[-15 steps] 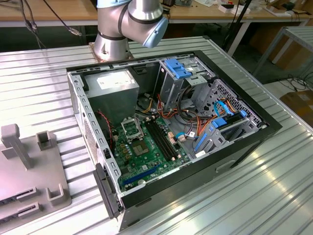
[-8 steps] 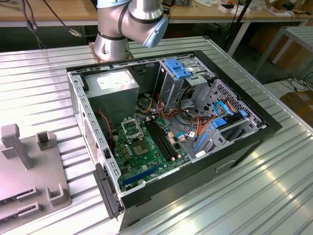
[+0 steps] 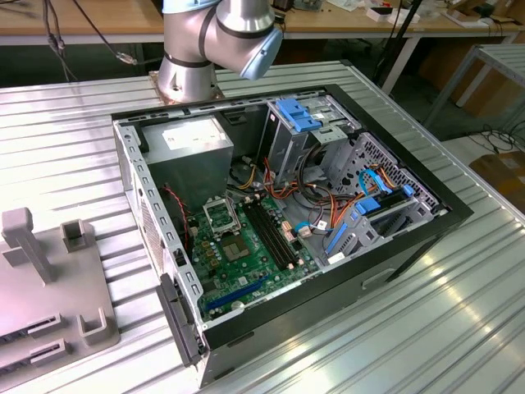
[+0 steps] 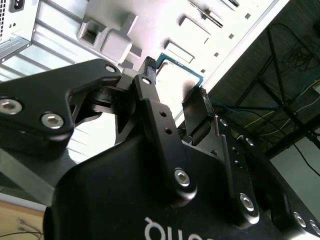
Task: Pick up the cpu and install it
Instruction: 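Pick up the cpu and move it towards the insertion slot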
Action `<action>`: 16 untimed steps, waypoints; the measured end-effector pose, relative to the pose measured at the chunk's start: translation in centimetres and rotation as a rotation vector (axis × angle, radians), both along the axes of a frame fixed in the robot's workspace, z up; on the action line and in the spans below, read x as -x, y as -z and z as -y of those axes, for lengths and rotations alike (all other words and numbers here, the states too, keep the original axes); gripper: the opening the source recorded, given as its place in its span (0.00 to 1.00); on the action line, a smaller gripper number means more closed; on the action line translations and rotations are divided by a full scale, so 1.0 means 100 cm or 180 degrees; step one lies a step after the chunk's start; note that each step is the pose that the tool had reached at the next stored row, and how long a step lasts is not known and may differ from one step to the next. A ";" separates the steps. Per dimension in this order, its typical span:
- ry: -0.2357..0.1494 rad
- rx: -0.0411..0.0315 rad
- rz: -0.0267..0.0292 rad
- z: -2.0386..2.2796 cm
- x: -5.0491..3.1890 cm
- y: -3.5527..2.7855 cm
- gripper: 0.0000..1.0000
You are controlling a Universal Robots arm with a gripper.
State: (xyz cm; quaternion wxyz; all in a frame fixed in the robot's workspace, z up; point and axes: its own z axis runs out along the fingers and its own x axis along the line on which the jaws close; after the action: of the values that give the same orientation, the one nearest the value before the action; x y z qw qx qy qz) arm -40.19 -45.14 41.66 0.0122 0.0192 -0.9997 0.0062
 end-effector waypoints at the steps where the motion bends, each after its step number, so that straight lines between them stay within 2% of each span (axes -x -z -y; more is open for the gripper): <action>1: 0.0000 0.0000 0.0000 0.0000 -0.0017 0.0000 0.47; 16: 0.0000 0.0000 0.0000 0.0000 -0.0222 0.0000 0.47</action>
State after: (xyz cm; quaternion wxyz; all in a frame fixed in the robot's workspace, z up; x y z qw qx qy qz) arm -37.98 -45.14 41.66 0.0122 0.0193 -0.9997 0.0062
